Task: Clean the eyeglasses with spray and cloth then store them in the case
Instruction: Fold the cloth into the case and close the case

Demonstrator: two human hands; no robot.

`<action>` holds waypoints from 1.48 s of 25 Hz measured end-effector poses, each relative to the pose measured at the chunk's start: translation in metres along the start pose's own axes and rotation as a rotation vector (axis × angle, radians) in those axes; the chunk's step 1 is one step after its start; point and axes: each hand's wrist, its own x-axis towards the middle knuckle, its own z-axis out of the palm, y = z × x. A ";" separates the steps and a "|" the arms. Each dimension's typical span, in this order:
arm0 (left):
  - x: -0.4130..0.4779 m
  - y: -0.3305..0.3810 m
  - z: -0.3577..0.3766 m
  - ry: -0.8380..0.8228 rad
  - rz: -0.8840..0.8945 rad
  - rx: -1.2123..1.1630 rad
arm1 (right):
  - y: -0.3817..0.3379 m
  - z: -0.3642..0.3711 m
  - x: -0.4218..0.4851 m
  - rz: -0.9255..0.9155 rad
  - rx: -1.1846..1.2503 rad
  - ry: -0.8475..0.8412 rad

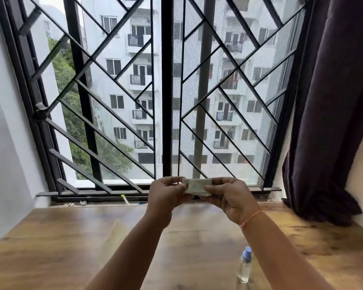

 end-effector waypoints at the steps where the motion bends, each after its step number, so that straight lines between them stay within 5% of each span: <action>1: -0.003 -0.009 -0.005 -0.002 -0.026 -0.012 | 0.011 -0.004 0.000 0.030 0.000 0.004; 14: -0.040 -0.109 -0.064 0.156 -0.351 -0.055 | 0.121 -0.038 -0.019 0.314 -0.009 0.136; 25: -0.043 -0.128 -0.080 0.195 -0.409 -0.164 | 0.139 -0.031 -0.019 0.386 0.014 0.125; 28: -0.048 -0.135 -0.084 0.323 -0.427 -0.195 | 0.137 -0.030 -0.018 0.383 0.034 0.132; 33: -0.065 -0.164 -0.125 0.877 -0.165 0.633 | 0.129 -0.033 -0.015 0.358 0.054 0.114; 37: -0.054 -0.157 -0.149 0.912 -0.119 0.771 | 0.128 -0.037 -0.013 0.357 0.075 0.109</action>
